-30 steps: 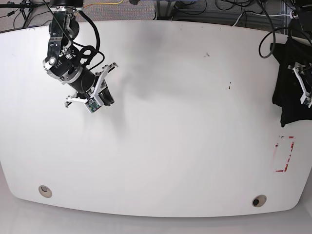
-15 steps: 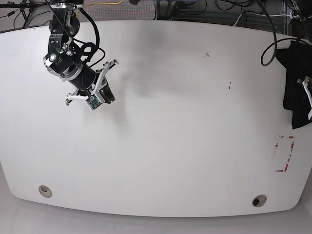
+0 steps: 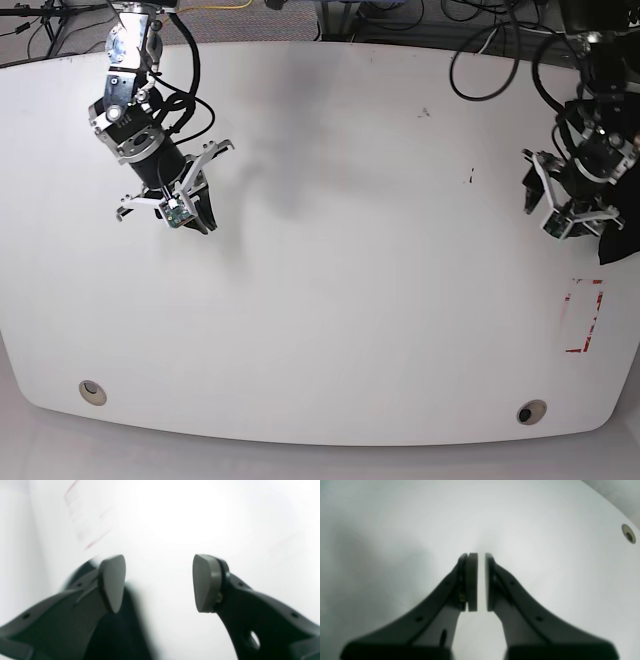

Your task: Fold the T-shirt properly

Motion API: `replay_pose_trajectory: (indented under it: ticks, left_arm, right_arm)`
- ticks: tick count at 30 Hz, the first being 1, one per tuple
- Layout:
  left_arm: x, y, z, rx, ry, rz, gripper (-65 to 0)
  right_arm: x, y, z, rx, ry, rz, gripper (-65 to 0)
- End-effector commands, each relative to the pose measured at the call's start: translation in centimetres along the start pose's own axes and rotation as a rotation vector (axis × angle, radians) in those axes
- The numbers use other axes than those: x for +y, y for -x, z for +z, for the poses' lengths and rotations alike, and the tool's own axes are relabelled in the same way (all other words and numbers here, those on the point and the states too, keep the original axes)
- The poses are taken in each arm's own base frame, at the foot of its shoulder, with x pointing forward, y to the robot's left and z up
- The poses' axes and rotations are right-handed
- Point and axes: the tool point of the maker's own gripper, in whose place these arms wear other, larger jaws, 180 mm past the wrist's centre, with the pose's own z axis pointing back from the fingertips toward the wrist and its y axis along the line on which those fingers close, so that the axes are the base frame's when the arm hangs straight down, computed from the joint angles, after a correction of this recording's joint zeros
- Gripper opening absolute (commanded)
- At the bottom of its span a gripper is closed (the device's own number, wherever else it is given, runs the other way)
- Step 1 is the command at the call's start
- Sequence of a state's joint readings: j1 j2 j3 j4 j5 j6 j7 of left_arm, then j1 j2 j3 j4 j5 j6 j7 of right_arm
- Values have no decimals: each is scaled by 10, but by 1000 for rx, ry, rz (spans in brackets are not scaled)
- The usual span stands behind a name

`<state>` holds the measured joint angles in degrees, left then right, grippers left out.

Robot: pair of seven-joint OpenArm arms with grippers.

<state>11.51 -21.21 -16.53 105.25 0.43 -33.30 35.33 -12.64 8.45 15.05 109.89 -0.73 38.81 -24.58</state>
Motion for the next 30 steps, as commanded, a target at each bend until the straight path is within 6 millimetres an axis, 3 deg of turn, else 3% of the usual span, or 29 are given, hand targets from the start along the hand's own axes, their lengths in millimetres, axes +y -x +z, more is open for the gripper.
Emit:
replay_pose_trajectory:
  ticks: [1, 6, 14, 17, 19, 23, 30]
  left_arm:
    - [3, -23, 10, -102, -64, 25, -265]
    - [-46, -31, 19, -199, -39, 168, -265]
    - [-129, -5, 49, -168, 67, 339, -265]
    - [-164, 13, 64, -113, 120, 405, -265]
    - [-197, 31, 82, -45, 175, 460, -267]
    - [-242, 53, 113, 56, 271, 504, -267]
    - [-298, 86, 168, 220, 406, 550, -268]
  right_arm:
    - [-10, 3, 6, -30, 37, -12, -606]
    - [-11, 25, 23, -31, 68, -70, -606]
    - [12, 68, 58, 68, 57, -118, -606]
    - [21, 84, 76, 104, 54, -170, -607]
    - [29, 98, 96, 130, 50, -242, -607]
    - [48, 113, 122, 175, 19, -315, -607]
    - [84, 135, 169, 299, -31, -368, -607]
